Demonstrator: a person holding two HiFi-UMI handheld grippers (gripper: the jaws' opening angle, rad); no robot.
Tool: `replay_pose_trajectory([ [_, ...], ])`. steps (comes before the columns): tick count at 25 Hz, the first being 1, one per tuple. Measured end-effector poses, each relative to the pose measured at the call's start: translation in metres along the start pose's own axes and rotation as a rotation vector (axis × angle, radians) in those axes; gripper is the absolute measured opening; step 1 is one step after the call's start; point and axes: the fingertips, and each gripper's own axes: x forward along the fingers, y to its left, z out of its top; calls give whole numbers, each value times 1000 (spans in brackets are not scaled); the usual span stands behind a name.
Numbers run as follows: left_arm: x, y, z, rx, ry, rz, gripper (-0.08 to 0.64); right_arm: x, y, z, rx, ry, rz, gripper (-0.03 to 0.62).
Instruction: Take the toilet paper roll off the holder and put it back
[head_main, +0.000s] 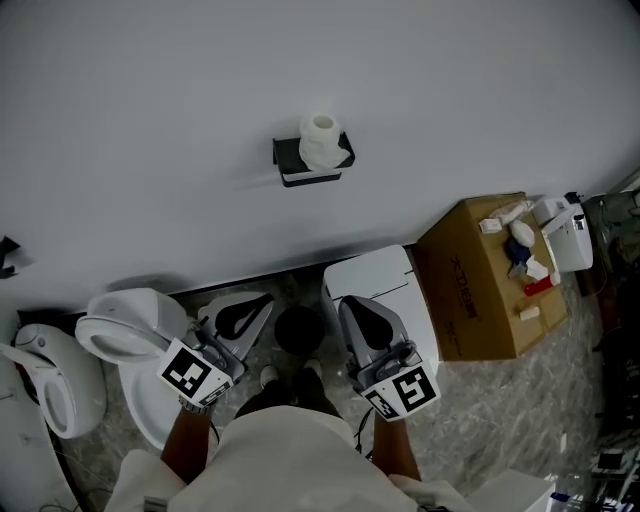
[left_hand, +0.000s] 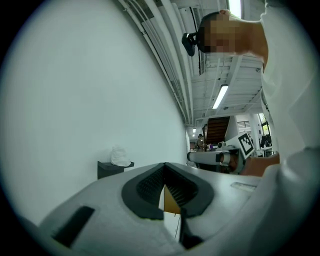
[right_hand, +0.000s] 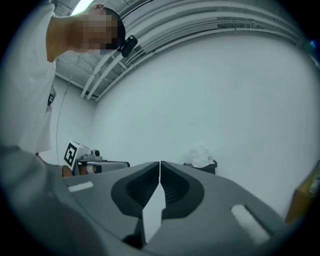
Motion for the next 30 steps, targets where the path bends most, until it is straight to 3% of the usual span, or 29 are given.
replay_pose_trajectory([
  [7, 41, 16, -4, -16, 7, 31, 2, 28, -44, 8, -35, 18, 56, 8],
  [13, 57, 27, -12, -42, 18, 39, 2, 45, -72, 11, -75, 30, 27, 14],
  [19, 64, 39, -40, -89, 60, 43, 2, 99, -102, 24, -153, 42, 36, 180],
  [24, 64, 52, -67, -154, 85, 57, 2, 156, -131, 24, -180, 61, 12, 376],
  [26, 63, 59, -76, -184, 85, 68, 2, 176, -140, 20, -200, 78, 2, 410],
  [30, 63, 73, -103, -229, 95, 76, 2, 210, -160, 11, -244, 105, -28, 420],
])
